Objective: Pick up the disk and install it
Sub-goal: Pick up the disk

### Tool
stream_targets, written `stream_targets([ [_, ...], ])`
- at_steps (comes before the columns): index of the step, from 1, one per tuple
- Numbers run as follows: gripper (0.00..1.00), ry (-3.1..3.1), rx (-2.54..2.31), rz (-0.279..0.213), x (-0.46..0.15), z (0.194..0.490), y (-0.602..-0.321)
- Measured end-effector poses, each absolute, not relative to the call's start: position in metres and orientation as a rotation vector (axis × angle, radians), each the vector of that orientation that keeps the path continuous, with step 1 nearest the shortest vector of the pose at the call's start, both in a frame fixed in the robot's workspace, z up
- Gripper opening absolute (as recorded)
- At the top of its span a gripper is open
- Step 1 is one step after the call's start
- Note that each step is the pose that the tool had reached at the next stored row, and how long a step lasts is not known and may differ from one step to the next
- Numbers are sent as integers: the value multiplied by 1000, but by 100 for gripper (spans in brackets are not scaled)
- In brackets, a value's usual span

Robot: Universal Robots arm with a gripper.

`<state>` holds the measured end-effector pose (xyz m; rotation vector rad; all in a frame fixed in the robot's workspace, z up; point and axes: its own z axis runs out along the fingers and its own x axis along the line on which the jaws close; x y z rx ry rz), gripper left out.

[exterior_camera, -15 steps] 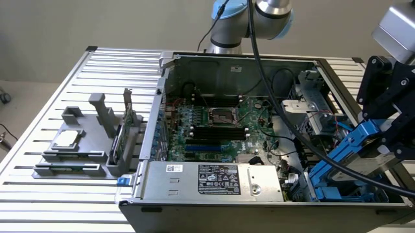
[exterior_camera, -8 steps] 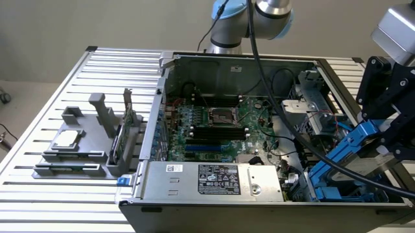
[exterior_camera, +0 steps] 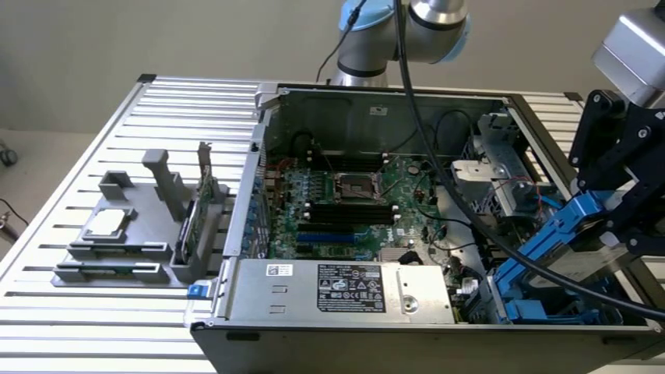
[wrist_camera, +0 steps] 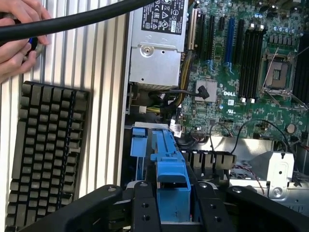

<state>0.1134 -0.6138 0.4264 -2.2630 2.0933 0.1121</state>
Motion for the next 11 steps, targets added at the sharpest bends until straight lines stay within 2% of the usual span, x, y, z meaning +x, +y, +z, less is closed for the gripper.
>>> stream_targets([
  [11, 33, 2088, -2259, 119, 114, 428, -614],
])
